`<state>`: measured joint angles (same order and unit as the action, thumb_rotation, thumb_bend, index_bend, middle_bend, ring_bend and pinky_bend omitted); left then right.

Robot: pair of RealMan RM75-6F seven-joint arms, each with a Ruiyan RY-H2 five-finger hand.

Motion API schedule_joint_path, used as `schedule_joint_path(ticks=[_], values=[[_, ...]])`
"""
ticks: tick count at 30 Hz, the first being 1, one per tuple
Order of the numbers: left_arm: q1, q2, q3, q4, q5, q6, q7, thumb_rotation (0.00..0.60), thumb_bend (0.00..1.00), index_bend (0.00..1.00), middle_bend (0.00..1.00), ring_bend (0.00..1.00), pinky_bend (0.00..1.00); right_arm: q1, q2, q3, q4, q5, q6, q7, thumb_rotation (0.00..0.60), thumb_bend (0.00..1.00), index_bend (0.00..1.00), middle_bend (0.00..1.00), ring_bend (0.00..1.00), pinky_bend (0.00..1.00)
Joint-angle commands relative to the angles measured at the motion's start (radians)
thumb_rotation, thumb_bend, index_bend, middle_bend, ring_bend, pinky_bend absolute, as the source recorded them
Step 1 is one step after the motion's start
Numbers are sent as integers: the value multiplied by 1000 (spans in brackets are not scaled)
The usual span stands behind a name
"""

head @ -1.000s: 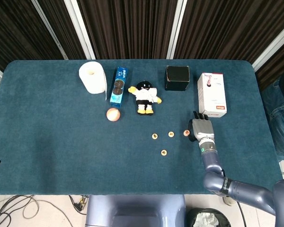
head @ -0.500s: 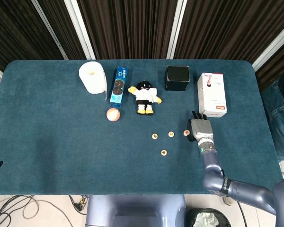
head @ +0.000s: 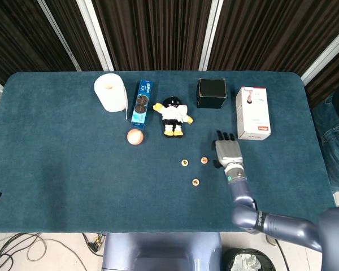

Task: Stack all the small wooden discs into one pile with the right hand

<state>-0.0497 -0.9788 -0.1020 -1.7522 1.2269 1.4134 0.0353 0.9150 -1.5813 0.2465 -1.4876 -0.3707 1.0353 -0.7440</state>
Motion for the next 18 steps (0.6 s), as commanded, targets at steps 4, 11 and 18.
schedule_joint_path(ticks=[4,11,18], values=[[-1,2,0,0,-3,-4,-2,600,148,50,0,0,0,45,-76,30,2,14,43,-21,600,406,371,0,0,0],[-4,6,1,-3,-10,-15,0,600,148,50,0,0,0,58,-159,35,37,-23,71,-2,600,406,371,0,0,0],[-5,11,1,-4,-16,-23,-5,600,148,50,0,0,1,51,-193,25,72,-51,66,12,600,406,398,0,0,0]])
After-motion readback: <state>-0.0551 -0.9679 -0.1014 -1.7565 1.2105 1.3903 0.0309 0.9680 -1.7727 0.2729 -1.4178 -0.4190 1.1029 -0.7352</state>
